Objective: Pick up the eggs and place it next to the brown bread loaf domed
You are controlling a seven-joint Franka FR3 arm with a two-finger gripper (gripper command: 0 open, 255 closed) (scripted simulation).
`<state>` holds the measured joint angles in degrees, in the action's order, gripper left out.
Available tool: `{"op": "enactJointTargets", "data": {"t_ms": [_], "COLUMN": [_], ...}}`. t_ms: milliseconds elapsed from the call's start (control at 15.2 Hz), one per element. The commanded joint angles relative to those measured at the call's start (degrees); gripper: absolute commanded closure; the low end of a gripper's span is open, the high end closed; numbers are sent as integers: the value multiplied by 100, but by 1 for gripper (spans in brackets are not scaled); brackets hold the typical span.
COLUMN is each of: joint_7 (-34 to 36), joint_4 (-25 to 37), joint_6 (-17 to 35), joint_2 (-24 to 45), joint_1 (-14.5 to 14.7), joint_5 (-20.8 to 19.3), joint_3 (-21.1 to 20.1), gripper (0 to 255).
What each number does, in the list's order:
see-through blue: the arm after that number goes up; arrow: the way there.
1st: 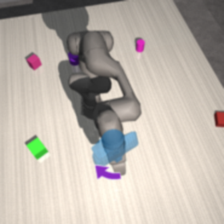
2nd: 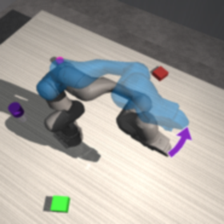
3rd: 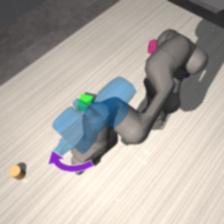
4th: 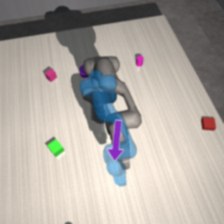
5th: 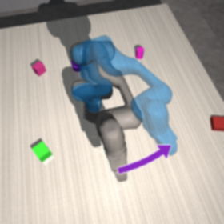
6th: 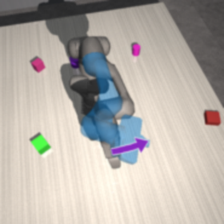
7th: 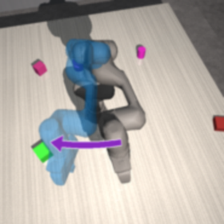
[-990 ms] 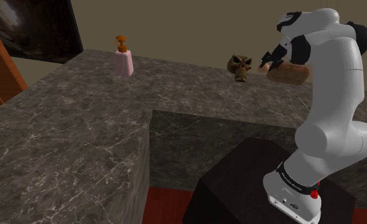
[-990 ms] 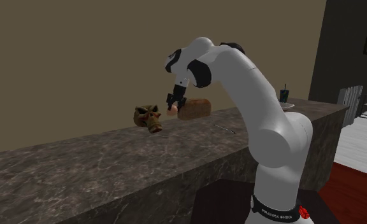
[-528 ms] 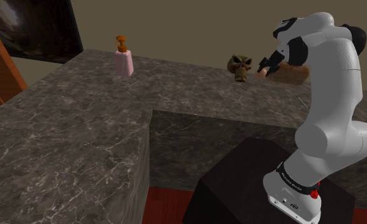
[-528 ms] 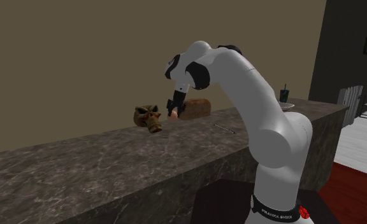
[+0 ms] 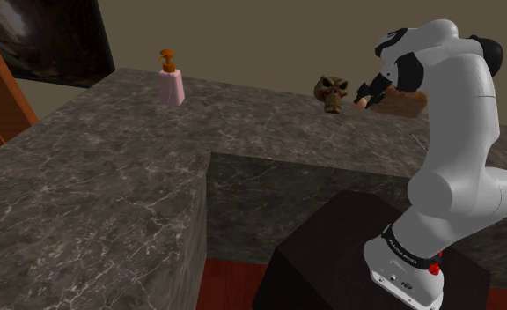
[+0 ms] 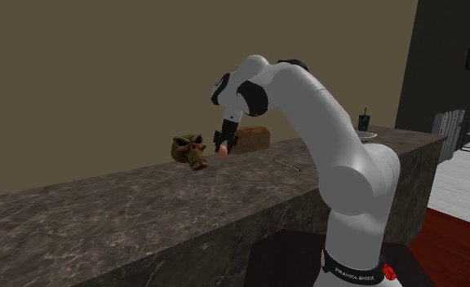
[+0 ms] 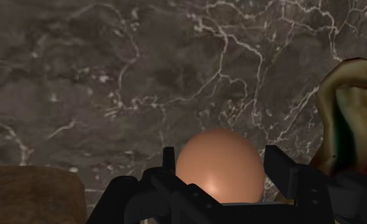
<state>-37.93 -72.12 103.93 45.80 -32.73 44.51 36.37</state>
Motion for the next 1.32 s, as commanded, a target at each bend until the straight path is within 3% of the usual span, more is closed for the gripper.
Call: {"op": "enactJointTargets", "data": {"t_ms": [0, 66, 132, 462, 726, 1254], "joint_7": [0, 0, 0, -1, 128, 128], "joint_4": [2, 2, 3, 2, 420, 420], "joint_6": [1, 1, 1, 1, -541, -541], "joint_2": [1, 1, 1, 1, -172, -171], "joint_1": [-1, -1, -1, -1, -183, -183], "joint_5": [1, 1, 1, 1, -140, -140], "joint_3": [0, 0, 0, 0, 98, 98], "gripper": [255, 255, 0, 0, 0, 0]}}
